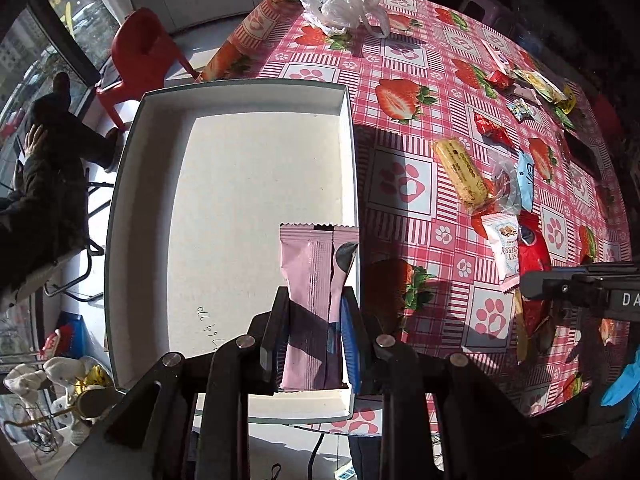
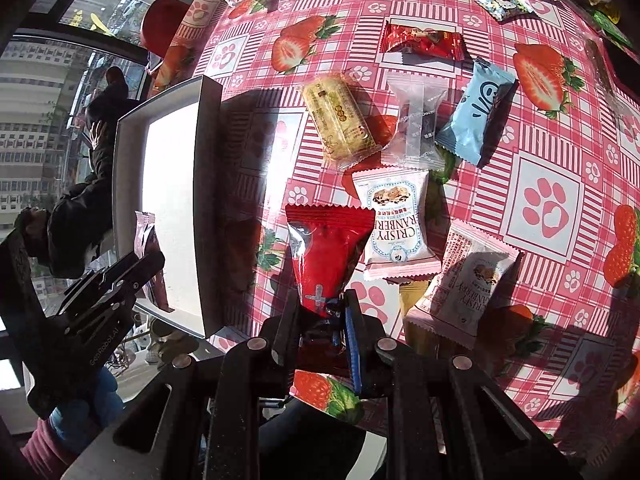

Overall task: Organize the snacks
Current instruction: 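Lower both packets into the white box tray and open both grippers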

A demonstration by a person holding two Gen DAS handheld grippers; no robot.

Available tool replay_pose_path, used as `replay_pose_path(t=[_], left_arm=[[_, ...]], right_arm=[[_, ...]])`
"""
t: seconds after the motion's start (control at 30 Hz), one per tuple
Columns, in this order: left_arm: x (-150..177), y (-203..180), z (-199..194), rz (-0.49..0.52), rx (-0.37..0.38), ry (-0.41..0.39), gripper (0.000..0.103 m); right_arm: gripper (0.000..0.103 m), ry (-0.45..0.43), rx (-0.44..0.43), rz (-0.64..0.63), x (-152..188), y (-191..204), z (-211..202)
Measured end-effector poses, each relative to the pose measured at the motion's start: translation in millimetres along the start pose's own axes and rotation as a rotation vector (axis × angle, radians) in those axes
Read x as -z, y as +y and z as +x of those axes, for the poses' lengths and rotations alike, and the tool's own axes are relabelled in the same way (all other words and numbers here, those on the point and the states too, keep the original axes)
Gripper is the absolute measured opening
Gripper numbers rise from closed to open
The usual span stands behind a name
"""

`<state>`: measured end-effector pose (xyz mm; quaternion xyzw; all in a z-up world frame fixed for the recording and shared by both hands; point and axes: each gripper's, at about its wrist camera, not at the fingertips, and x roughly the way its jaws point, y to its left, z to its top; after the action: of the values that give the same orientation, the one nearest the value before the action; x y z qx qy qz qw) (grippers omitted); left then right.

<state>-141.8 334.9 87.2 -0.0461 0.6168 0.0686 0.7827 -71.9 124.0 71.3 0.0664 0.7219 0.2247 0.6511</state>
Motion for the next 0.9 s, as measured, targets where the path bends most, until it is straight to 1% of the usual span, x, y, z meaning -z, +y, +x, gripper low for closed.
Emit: replay_pose_path(t=[0.2, 0.27, 0.37, 0.43, 0.53, 0.57, 0.6, 0.67, 0.7, 0.77, 0.8, 0.83, 0.87, 0.9], left_arm=[[14, 60, 13, -0.153, -0.064, 0.027, 0.026], [17, 73, 17, -0.181, -0.077, 0.037, 0.026], [22, 81, 26, -0.198, -0.097, 0.062, 0.027], [26, 80, 30, -0.187, -0.117, 0.074, 0.029], [31, 75, 38, -0.156, -0.108, 0.098, 0.039], [32, 72, 41, -0.145, -0.104, 0.105, 0.045], [32, 68, 45, -0.129, -0.102, 0.112, 0.047], [31, 60, 50, -0.093, -0.113, 0.125, 0.047], [31, 57, 52, -0.076, -0.119, 0.127, 0.048], [29, 55, 56, -0.061, -0.129, 0.136, 0.049], [29, 57, 58, -0.063, -0.116, 0.141, 0.05], [27, 58, 60, -0.072, -0.092, 0.147, 0.051], [26, 59, 62, -0.077, -0.092, 0.154, 0.052], [25, 58, 65, -0.075, -0.093, 0.159, 0.052]], right_arm=[[0.021, 0.052, -0.084, -0.163, -36, 91, 37], [0.021, 0.072, -0.105, -0.2, -45, 116, 53], [0.021, 0.123, -0.122, -0.225, -48, 139, 78], [0.022, 0.159, -0.084, -0.24, -46, 143, 95], [0.022, 0.224, 0.009, -0.21, -41, 131, 117], [0.023, 0.246, -0.006, -0.168, -38, 122, 120], [0.025, 0.267, -0.037, -0.122, -35, 111, 121], [0.027, 0.288, -0.062, -0.062, -29, 94, 120], [0.032, 0.294, -0.058, -0.064, -26, 89, 117], [0.055, 0.291, -0.038, -0.089, -24, 87, 112], [0.072, 0.281, -0.034, -0.098, -23, 86, 107], [0.08, 0.263, -0.012, -0.105, -23, 86, 102], [0.08, 0.244, -0.002, -0.106, -22, 84, 97], [0.08, 0.232, -0.018, -0.101, -23, 83, 92]])
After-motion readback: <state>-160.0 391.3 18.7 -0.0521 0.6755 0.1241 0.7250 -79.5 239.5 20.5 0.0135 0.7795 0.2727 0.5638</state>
